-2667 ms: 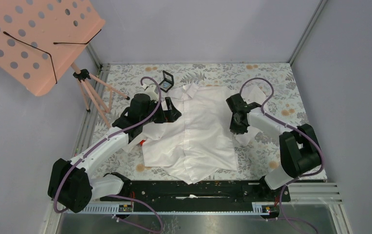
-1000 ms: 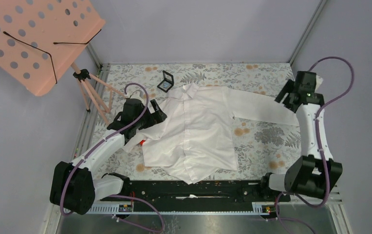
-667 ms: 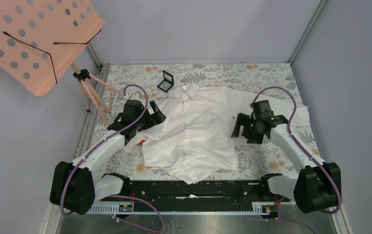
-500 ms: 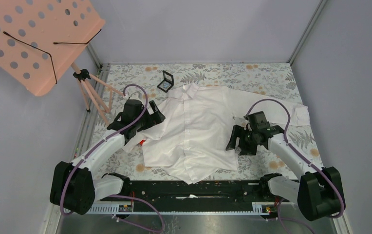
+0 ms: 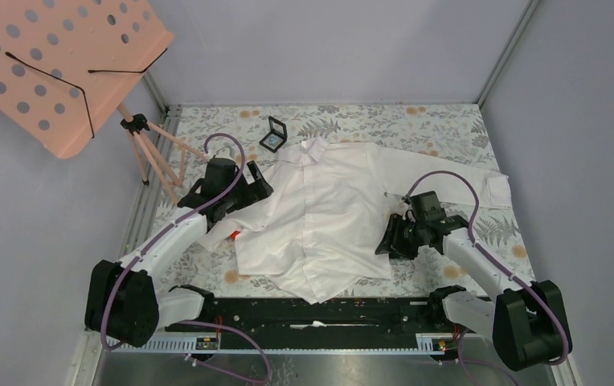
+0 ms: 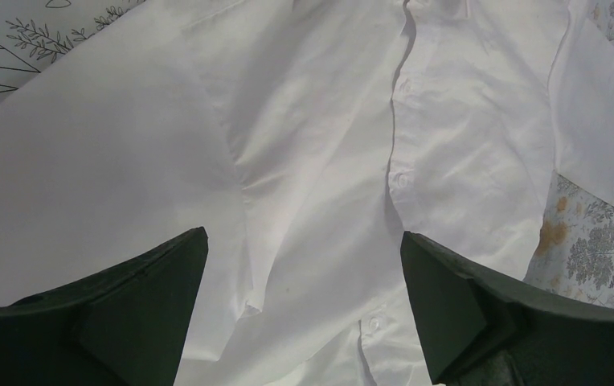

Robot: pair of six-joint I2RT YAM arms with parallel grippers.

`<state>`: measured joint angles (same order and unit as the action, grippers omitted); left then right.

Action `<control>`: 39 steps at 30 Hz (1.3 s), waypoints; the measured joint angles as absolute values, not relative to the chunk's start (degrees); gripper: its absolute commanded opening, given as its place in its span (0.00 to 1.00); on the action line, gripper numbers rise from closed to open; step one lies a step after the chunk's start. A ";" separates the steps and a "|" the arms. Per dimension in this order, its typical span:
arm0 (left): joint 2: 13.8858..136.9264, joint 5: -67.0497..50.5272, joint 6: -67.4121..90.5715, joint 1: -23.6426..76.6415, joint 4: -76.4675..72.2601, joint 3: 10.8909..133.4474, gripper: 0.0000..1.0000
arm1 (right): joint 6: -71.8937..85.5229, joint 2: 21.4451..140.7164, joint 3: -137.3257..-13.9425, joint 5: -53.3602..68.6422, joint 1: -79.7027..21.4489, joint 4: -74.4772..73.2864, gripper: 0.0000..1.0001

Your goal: Pin the brooch onto the clothing

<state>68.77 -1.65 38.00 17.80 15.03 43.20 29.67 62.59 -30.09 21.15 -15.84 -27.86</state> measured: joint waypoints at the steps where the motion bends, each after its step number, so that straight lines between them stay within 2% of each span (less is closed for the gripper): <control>1: 68.88 -1.65 38.00 17.80 15.16 43.31 0.99 | 29.67 62.33 -30.09 21.12 -15.84 -27.90 0.53; 6: 69.14 -1.65 38.00 17.80 15.62 43.48 0.99 | 29.47 61.39 -30.41 19.70 -16.10 -29.30 0.56; 16: 69.14 -1.69 38.02 17.80 15.90 43.48 0.99 | 28.86 56.62 -32.03 17.76 -16.97 -33.56 0.42; 23: 69.14 -1.69 38.02 17.80 15.90 43.48 0.99 | 28.99 57.30 -30.11 17.54 -17.39 -33.43 0.40; 29: 69.14 -1.69 38.02 17.80 15.90 43.48 0.99 | 29.30 57.39 -29.91 17.50 -17.85 -33.50 0.29; 33: 69.14 -1.69 38.00 17.78 15.90 43.48 0.99 | 29.89 57.69 -29.76 17.69 -18.00 -32.56 0.08; 35: 69.14 -1.69 38.00 17.78 15.90 43.48 0.99 | 29.98 58.04 -29.76 17.65 -18.00 -32.38 0.02; 39: 69.10 -1.65 38.00 17.78 15.90 43.48 0.99 | 30.11 58.06 -30.72 17.17 -18.02 -32.82 0.00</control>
